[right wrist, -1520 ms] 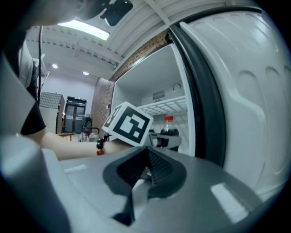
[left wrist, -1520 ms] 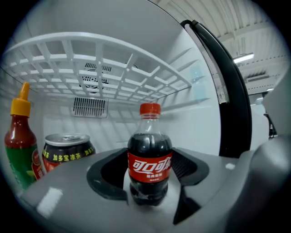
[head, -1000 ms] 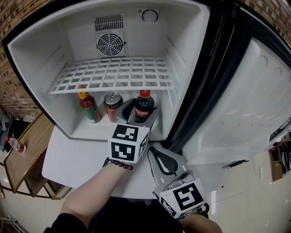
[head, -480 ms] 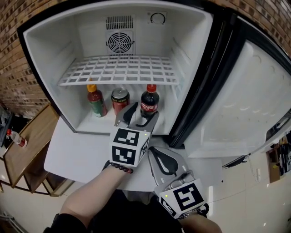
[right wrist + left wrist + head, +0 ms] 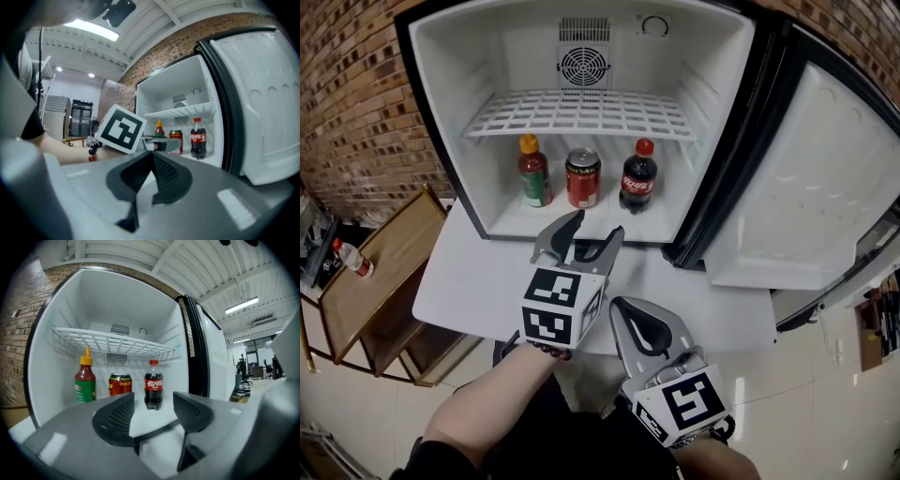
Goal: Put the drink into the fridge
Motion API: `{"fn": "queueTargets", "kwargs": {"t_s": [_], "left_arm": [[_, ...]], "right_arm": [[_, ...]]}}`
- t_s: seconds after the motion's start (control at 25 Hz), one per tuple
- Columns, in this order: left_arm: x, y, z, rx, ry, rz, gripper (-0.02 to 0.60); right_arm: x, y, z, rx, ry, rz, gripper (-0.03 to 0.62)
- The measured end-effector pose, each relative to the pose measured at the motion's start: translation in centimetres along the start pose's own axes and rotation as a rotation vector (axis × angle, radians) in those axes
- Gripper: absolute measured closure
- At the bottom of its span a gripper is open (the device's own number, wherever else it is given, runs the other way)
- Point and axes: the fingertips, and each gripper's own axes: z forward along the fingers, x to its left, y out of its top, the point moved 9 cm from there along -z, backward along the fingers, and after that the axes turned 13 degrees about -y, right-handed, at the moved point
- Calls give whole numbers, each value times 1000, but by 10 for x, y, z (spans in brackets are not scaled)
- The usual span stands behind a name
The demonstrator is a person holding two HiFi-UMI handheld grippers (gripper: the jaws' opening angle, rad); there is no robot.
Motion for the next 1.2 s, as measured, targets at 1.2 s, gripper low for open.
{"fn": "queueTargets", "kwargs": {"t_s": [1.2], "left_arm": [[47, -38, -383, -37, 533, -25, 324]], "right_arm": [[270, 21, -47, -90, 420, -53, 594]]}}
